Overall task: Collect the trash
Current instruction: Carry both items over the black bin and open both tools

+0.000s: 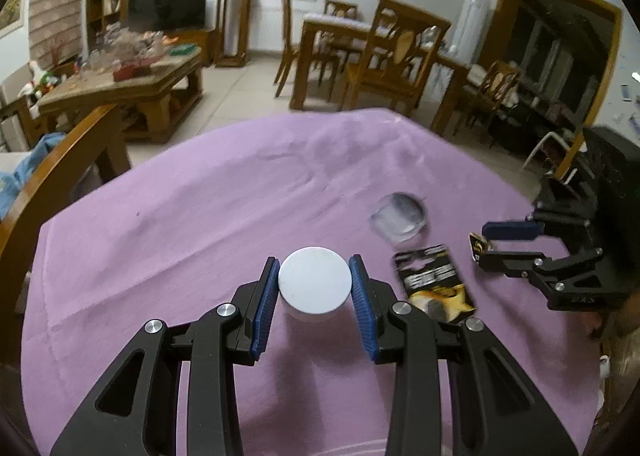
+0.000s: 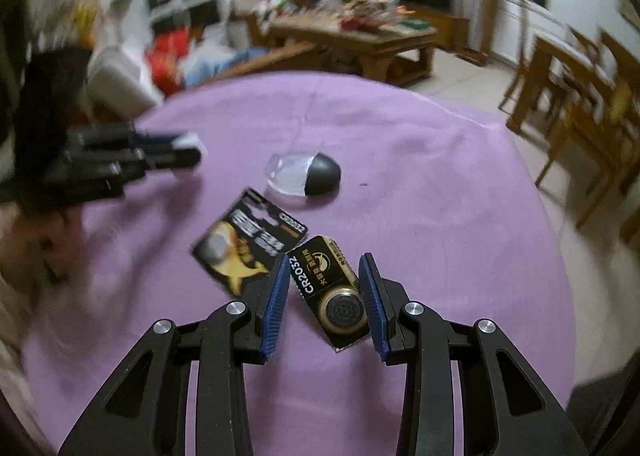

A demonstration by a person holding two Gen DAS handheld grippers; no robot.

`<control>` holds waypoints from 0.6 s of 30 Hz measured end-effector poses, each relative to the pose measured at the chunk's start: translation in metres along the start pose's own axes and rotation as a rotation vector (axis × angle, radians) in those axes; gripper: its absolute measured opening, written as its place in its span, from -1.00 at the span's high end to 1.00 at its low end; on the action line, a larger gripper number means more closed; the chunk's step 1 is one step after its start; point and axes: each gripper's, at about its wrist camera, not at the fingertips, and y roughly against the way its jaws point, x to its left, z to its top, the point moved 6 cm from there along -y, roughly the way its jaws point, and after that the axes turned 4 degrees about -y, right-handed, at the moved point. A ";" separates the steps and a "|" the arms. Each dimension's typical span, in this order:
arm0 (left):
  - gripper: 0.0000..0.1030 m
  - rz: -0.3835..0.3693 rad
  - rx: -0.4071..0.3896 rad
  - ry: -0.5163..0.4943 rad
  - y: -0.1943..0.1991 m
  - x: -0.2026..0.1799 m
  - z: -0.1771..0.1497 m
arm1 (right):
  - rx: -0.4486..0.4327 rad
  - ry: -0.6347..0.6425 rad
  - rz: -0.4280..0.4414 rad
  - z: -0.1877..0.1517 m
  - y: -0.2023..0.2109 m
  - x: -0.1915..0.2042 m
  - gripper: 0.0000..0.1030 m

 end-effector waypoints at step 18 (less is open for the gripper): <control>0.32 -0.278 -0.147 -0.206 0.022 -0.190 0.049 | -0.579 -0.577 0.043 -0.083 0.235 -0.137 0.29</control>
